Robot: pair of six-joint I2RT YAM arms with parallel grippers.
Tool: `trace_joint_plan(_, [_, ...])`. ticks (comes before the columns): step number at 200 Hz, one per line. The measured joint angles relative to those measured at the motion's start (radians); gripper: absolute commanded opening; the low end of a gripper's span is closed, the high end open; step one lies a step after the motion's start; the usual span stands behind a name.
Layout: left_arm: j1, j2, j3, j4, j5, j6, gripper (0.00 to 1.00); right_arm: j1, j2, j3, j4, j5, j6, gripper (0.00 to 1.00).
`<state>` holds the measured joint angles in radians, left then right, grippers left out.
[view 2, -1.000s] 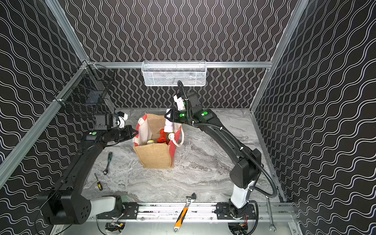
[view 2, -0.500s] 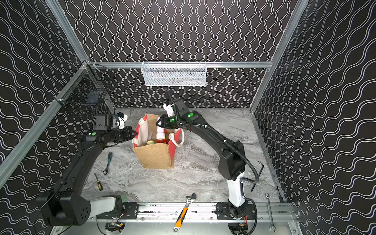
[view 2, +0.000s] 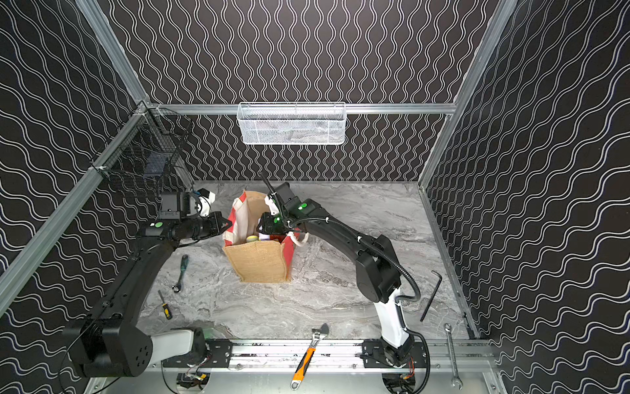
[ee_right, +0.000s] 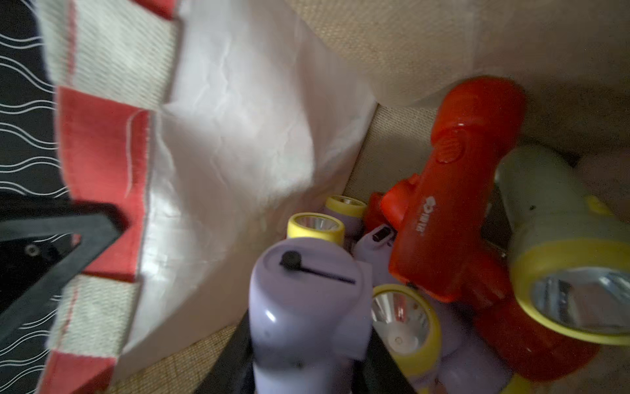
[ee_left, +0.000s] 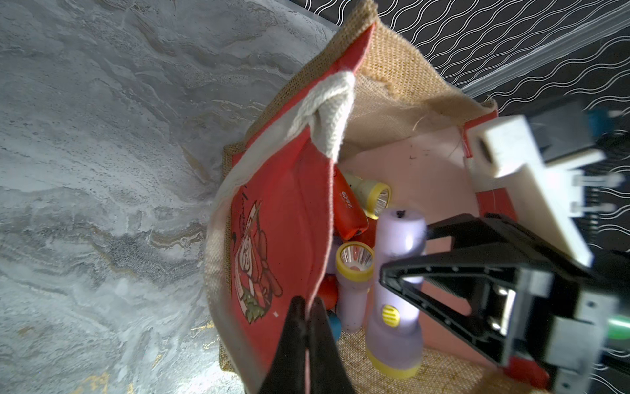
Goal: Put the flashlights into the tote bags
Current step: Place the flashlight in the canvas bag.
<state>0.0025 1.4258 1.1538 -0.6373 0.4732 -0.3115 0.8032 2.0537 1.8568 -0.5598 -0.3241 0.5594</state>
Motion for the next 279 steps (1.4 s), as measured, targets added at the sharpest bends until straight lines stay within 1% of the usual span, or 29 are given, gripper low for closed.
trace_joint_plan(114, [0.0,0.0,-0.009,0.011,0.01,0.0,0.0,0.002,0.089,-0.003,-0.039,0.073,-0.022,0.34])
trace_joint_plan(244, [0.0,0.003,-0.009,0.011,0.014,0.0,0.0,0.0,0.126,0.013,-0.031,0.076,-0.03,0.35])
trace_joint_plan(279, [0.0,0.002,-0.008,0.011,0.013,0.0,0.0,-0.005,0.119,0.039,-0.079,0.08,-0.054,0.43])
